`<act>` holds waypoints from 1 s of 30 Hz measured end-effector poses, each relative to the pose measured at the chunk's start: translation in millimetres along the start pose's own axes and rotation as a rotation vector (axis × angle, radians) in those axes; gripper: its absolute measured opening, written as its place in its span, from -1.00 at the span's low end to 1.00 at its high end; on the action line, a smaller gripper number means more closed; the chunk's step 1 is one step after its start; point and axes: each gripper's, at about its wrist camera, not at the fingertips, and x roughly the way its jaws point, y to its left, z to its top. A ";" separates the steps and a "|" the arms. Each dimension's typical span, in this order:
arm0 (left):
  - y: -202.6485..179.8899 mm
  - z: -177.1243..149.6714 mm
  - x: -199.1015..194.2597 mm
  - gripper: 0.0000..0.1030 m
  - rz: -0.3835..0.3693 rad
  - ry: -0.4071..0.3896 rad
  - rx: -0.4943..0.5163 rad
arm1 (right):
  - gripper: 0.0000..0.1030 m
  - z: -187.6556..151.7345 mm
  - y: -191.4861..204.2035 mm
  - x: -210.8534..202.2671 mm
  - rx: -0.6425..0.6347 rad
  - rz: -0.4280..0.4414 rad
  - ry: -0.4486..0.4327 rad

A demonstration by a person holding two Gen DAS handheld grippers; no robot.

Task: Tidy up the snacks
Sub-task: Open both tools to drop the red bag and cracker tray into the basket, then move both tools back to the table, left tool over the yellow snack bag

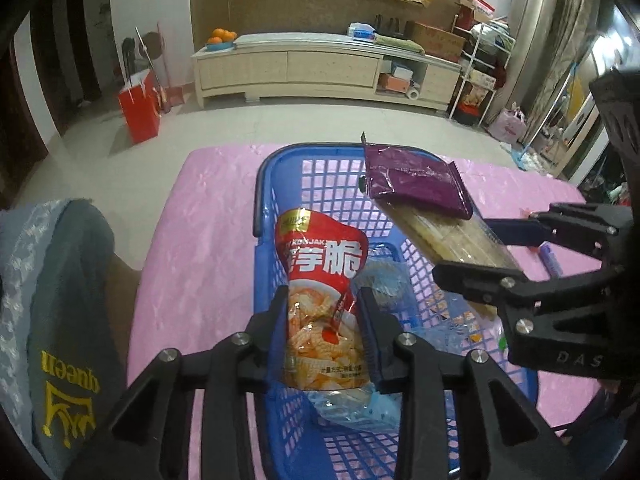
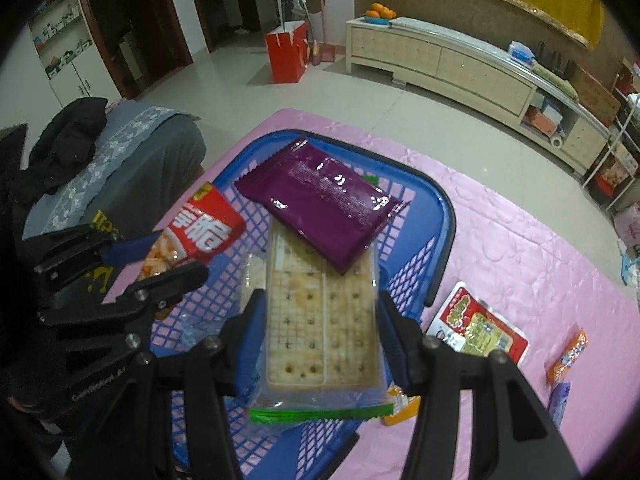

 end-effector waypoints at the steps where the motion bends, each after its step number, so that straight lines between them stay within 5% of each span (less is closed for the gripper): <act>1: 1.0 0.2 0.7 -0.25 0.002 0.001 -0.004 | 0.20 0.2 -0.3 0.9 -0.003 -0.008 -0.002; 9: -6.8 -5.3 -17.7 0.36 0.002 -0.022 0.034 | 0.65 -11.5 -13.0 -24.5 0.037 -0.004 -0.045; 19: -24.6 -14.7 -51.4 0.37 0.003 -0.047 0.045 | 0.66 -38.3 -27.5 -82.0 0.069 -0.041 -0.093; 30: -91.1 -18.4 -91.8 0.58 -0.033 -0.097 0.114 | 0.67 -81.5 -60.8 -137.8 0.128 -0.086 -0.139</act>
